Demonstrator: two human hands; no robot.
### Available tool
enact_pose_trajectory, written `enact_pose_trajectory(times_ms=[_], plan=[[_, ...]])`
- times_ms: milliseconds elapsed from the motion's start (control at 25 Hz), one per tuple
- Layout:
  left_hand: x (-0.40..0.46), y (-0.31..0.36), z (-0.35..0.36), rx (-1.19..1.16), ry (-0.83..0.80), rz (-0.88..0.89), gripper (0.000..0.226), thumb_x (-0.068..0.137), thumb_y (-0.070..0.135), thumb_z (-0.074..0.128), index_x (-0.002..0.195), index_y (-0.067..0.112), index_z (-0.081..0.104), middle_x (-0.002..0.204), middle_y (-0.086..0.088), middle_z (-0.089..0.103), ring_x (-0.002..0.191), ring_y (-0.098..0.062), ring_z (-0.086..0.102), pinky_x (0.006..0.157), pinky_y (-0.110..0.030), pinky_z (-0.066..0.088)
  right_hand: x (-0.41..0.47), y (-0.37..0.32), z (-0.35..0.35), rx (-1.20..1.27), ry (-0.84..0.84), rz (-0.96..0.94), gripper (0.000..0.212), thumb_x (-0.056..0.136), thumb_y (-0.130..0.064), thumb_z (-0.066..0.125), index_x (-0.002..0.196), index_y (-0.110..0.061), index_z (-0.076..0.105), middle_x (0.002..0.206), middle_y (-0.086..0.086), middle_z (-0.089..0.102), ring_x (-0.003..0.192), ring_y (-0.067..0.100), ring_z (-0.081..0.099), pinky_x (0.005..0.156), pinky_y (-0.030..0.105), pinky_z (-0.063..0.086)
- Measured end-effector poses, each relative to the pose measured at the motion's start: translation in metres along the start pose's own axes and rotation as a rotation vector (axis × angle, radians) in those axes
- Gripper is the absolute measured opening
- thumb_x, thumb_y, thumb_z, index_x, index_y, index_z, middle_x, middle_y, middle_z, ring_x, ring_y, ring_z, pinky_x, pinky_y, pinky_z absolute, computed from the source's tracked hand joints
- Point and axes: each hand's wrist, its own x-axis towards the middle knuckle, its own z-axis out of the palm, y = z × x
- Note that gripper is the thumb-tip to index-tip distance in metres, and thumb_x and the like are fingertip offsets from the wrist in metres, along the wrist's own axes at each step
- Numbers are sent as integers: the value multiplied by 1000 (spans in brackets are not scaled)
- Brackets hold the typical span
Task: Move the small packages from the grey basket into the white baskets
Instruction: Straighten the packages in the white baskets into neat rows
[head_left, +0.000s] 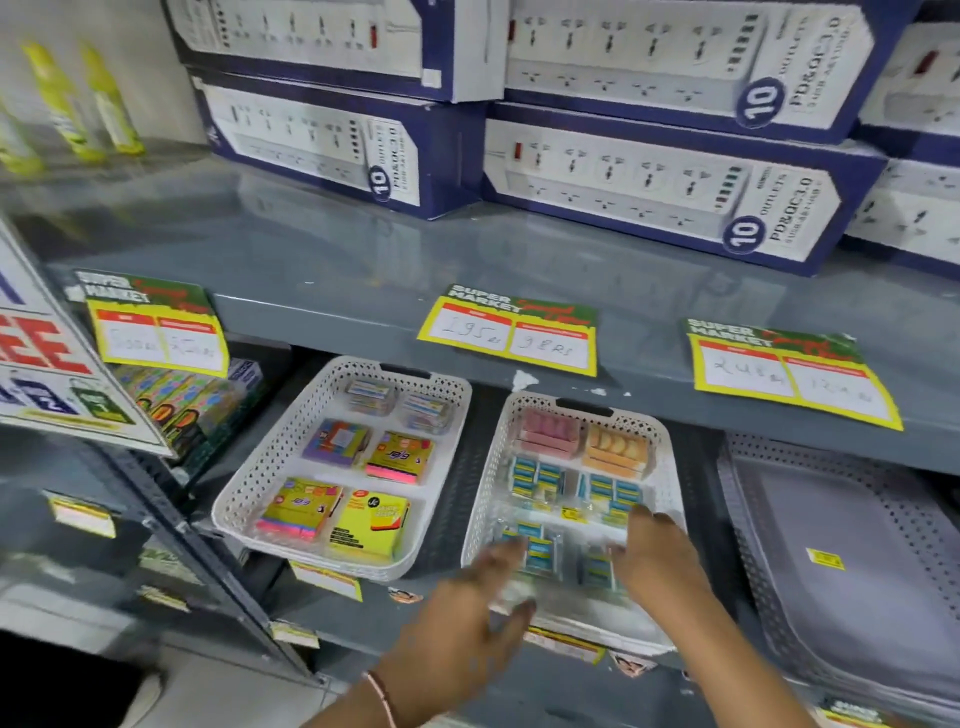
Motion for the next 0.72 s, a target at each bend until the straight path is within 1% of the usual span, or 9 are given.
enact_pose_trajectory(times_ms=[40,120,160,240,360,480,560,640,720], plan=[[2,-7,-21,-86,116,-82,53,88,45,55,138,32,46,134,21,49,105,-4,61,98,-9,38,-7,-15,-4,195,10,-52,35,93,-26,59,122,-5,54,116,15,63,109,32,61,88,36,49],[7,-30,-71,-218,342,-262,36,84,41,59,115,27,68,103,12,72,83,-17,70,84,-29,54,-21,-59,-10,785,-114,-95,23,93,-21,63,108,-3,64,116,22,67,107,33,64,93,41,51],[12,-46,-95,-233,386,-372,27,85,38,60,104,23,73,92,6,75,82,-21,70,80,-35,56,-27,-84,-9,1104,-253,-40,17,93,-16,63,105,-6,67,117,24,67,107,33,65,97,43,51],[22,-75,-133,-164,381,-571,26,90,36,59,91,14,73,86,-6,74,86,-28,69,79,-40,56,-28,-129,2,1529,-575,93,30,94,-17,58,119,-1,61,126,25,61,117,34,58,106,44,44],[38,-117,-157,-221,291,-804,44,83,48,59,85,5,68,86,-15,71,87,-34,69,79,-45,57,-20,-187,18,1610,-779,220,44,98,-32,49,130,-1,51,141,20,48,136,31,40,115,43,31],[49,-128,-150,-180,119,-855,47,83,55,54,68,11,60,73,-13,65,88,-41,66,81,-49,56,-7,-222,32,1614,-764,332,38,96,-39,53,121,-11,59,122,18,64,114,31,62,89,42,53],[53,-125,-144,-41,-9,-826,52,93,53,44,78,6,60,78,-15,64,94,-42,64,85,-43,53,-4,-232,41,1546,-754,405,26,95,-41,55,110,-20,57,98,17,65,92,29,67,80,42,55],[55,-129,-140,33,-34,-817,55,96,54,37,97,4,61,96,-19,66,96,-36,65,86,-37,53,-3,-236,48,1459,-766,443,27,95,-45,53,108,-21,55,92,17,67,85,27,70,74,40,56],[55,-135,-139,-55,9,-853,55,91,58,41,83,6,57,84,-14,67,81,-30,68,74,-34,55,-4,-238,54,1443,-795,487,34,95,-47,50,108,-17,58,92,16,72,82,25,71,65,36,56]])
